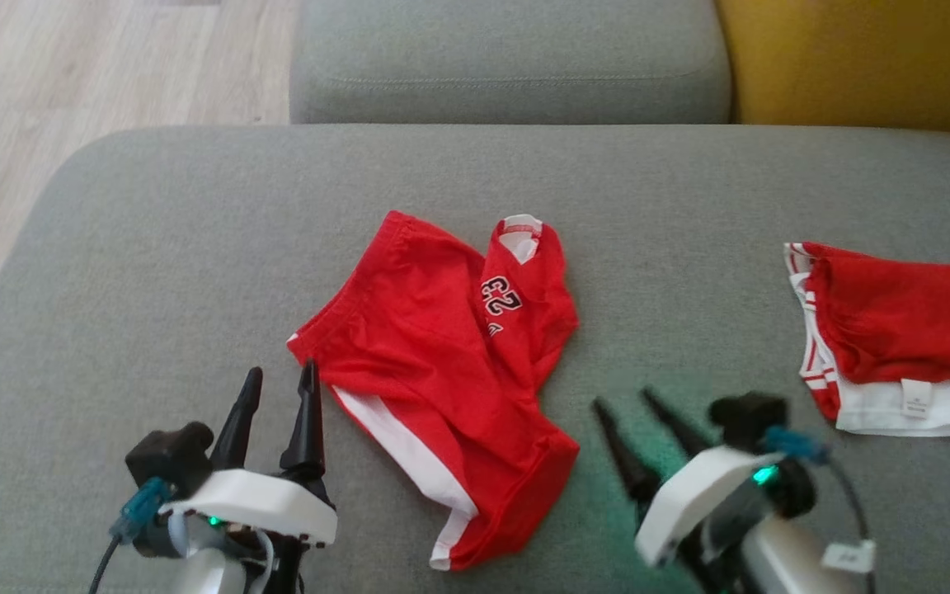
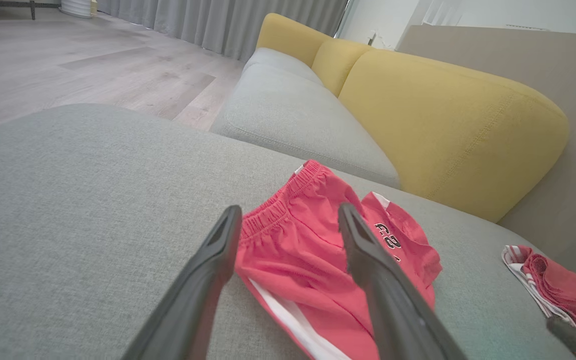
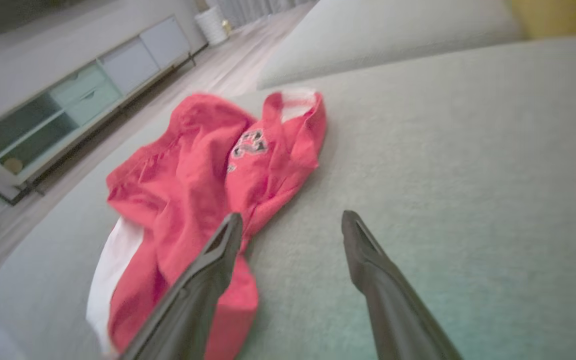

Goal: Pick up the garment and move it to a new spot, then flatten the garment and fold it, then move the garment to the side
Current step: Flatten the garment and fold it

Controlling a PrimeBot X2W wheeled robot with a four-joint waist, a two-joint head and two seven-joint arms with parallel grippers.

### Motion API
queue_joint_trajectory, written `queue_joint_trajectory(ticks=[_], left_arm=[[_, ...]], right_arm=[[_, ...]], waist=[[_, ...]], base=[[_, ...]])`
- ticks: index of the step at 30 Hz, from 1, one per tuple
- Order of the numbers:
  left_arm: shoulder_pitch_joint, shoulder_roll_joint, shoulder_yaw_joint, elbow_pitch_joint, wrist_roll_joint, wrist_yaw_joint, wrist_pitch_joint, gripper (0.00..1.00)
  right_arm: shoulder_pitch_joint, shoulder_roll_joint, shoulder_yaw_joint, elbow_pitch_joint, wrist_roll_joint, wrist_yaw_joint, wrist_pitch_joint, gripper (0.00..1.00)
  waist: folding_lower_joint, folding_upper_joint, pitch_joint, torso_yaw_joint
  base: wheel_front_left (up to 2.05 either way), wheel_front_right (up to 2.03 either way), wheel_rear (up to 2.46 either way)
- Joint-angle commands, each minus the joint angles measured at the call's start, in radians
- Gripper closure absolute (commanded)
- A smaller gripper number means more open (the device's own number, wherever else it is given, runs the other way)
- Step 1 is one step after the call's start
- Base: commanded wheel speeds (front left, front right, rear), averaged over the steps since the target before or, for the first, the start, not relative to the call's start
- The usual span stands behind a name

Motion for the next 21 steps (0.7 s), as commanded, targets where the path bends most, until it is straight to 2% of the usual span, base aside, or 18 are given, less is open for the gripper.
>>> queue_joint_trajectory(ticks=[1,7,15,16,17,21], left_arm=[[-0.045,0.008,0.024,-0.035,0.000,0.000,-0.012,0.00],[-0.058,0.008,0.015,-0.027,-0.003,-0.002,-0.012,0.00],[-0.079,0.008,0.009,-0.018,-0.003,-0.007,-0.012,0.00],[-0.081,0.008,0.010,-0.017,-0.002,-0.008,-0.012,0.00],[-0.082,0.008,0.011,-0.015,-0.001,-0.009,-0.012,0.00],[-0.082,0.008,0.017,-0.012,0.000,-0.010,-0.012,0.00]], right_arm=[[-0.004,0.006,0.034,-0.050,-0.006,0.003,0.019,0.00],[0.031,-0.024,0.086,-0.122,0.003,0.003,0.135,0.00],[0.022,-0.026,0.105,-0.101,0.022,0.003,0.199,0.00],[0.019,-0.028,0.108,-0.097,0.024,0.003,0.202,0.59],[0.016,-0.031,0.106,-0.094,0.024,0.003,0.200,1.00],[-0.002,-0.036,0.067,-0.083,0.012,0.003,0.172,1.00]], waist=[[0.0000,0.0000,0.008,0.009],[0.0000,0.0000,0.032,0.045],[0.0000,0.0000,0.063,0.095],[0.0000,0.0000,0.065,0.099],[0.0000,0.0000,0.067,0.103],[0.0000,0.0000,0.068,0.110]], base=[[0.00,0.00,0.00],[0.00,0.00,0.00],[0.00,0.00,0.00],[0.00,0.00,0.00],[0.00,0.00,0.00],[0.00,0.00,0.00]])
